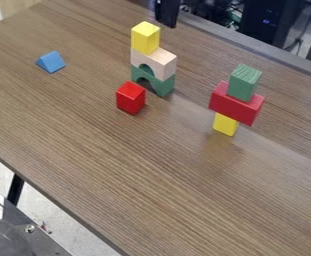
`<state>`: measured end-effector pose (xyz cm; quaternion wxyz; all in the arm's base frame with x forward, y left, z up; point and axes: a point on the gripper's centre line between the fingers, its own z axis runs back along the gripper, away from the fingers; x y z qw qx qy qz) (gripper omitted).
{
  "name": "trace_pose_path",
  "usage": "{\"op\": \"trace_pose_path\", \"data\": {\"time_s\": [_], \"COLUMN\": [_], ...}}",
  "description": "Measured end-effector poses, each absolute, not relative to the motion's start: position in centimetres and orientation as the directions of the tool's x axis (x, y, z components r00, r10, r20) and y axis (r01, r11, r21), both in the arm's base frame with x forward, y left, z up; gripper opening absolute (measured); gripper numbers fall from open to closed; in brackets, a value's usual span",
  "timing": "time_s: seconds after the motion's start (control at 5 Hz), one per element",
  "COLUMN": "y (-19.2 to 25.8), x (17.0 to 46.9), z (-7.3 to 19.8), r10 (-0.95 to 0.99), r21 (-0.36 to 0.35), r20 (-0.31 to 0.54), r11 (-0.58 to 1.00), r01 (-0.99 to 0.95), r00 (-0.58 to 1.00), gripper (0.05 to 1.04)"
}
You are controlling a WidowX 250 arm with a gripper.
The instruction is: Remove the yellow cube on the white arc and placed it on the green cube.
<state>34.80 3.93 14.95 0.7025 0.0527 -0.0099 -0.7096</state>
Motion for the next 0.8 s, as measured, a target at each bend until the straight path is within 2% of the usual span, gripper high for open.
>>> {"op": "trace_pose_path", "data": {"time_s": [0.8], "y": [8.0], "x": [32.5], "z": [12.5], "r10": [-0.978], "r21": [0.024], "r20": [-0.063], "r11": [0.196], "r01": [0.980], "r00": [0.197], "gripper": [0.999]}}
